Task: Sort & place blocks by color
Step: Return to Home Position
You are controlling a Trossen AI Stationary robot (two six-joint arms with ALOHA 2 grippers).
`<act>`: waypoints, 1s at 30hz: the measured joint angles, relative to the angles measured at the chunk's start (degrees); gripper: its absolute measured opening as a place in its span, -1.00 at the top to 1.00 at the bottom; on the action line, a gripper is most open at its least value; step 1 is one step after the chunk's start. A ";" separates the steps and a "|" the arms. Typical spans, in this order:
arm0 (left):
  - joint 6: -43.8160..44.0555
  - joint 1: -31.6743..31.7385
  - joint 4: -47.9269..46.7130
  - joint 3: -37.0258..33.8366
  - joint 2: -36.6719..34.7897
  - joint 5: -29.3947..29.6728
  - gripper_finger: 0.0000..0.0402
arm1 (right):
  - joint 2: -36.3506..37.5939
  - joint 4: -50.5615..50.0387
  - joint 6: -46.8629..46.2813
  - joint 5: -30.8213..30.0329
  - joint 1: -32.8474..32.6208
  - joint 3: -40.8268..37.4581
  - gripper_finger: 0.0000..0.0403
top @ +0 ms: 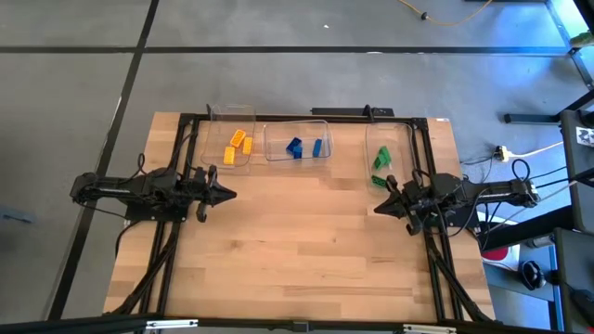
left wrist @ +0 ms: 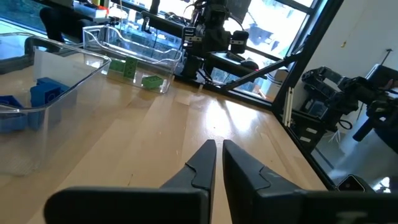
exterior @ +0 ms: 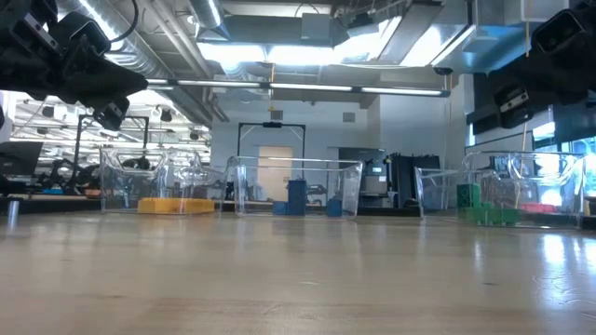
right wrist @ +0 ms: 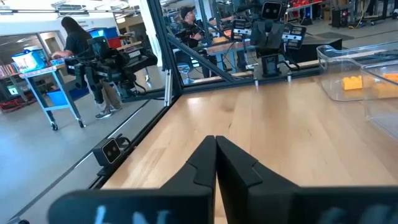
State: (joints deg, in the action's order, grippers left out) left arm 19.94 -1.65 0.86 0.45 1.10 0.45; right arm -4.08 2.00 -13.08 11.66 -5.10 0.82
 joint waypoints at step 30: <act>0.00 0.00 0.00 0.00 0.00 0.09 0.90 | 0.00 0.02 -0.07 -0.04 0.00 0.00 0.94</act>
State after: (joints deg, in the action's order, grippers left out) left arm 19.94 -1.65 0.86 0.45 1.11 0.54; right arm -4.08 2.02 -13.15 11.62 -5.10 0.82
